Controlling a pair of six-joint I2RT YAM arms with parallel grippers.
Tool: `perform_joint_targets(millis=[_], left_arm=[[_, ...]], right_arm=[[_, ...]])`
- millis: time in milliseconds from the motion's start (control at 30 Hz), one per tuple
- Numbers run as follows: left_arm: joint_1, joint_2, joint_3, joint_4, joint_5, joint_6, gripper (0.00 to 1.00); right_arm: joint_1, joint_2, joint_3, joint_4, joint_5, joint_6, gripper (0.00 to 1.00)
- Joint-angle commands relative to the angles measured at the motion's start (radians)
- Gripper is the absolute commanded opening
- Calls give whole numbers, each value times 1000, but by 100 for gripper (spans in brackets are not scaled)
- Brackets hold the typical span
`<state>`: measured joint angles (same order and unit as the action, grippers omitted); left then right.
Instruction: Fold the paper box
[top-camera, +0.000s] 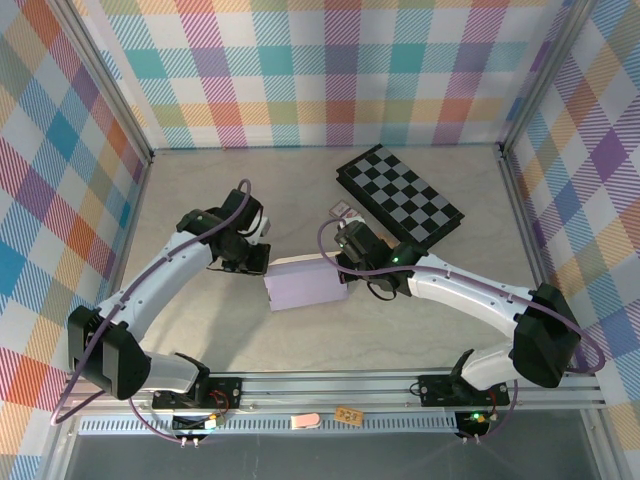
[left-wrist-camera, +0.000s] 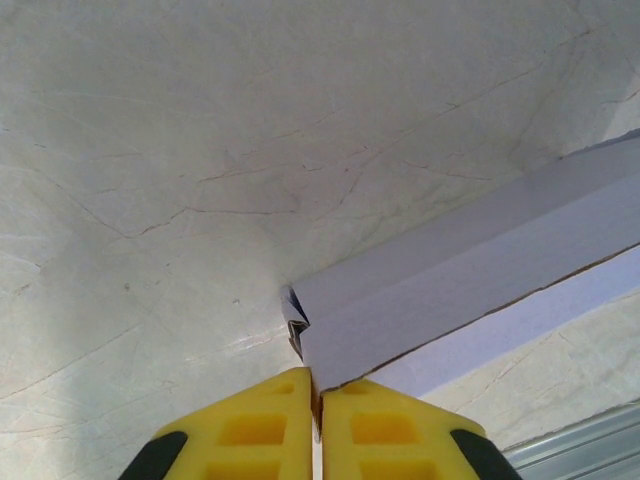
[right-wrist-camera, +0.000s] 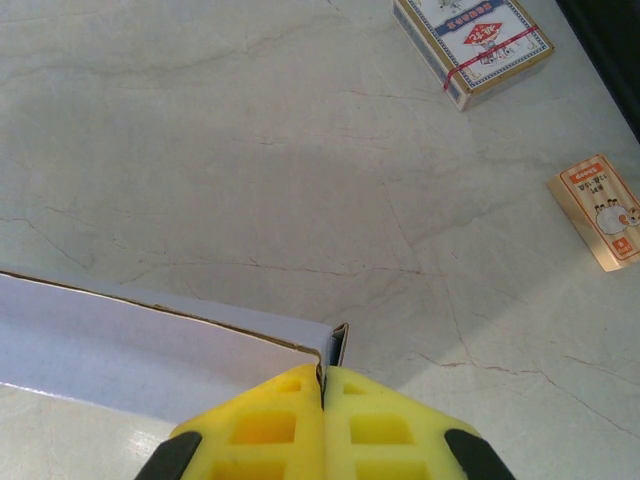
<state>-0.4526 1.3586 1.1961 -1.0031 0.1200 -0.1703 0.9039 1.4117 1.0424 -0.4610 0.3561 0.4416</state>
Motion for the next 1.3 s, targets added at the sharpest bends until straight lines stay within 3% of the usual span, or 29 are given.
perform_joint_targets(millis=[0,367,700,1267], left_arm=[[10,7,25,-15,32,-32,3],[9,27,37,-17,91,-207,0],[-3,-30,-55,107,67,-294,0],[-63,-139,-218,193,5,-256,0]], right_arm=[[9,43,-16,-131,-34,6,0],[10,49,-15,-127,-43,11,0],[9,46,-16,-123,-47,10,0],[9,43,-49,-93,-38,-35,0]])
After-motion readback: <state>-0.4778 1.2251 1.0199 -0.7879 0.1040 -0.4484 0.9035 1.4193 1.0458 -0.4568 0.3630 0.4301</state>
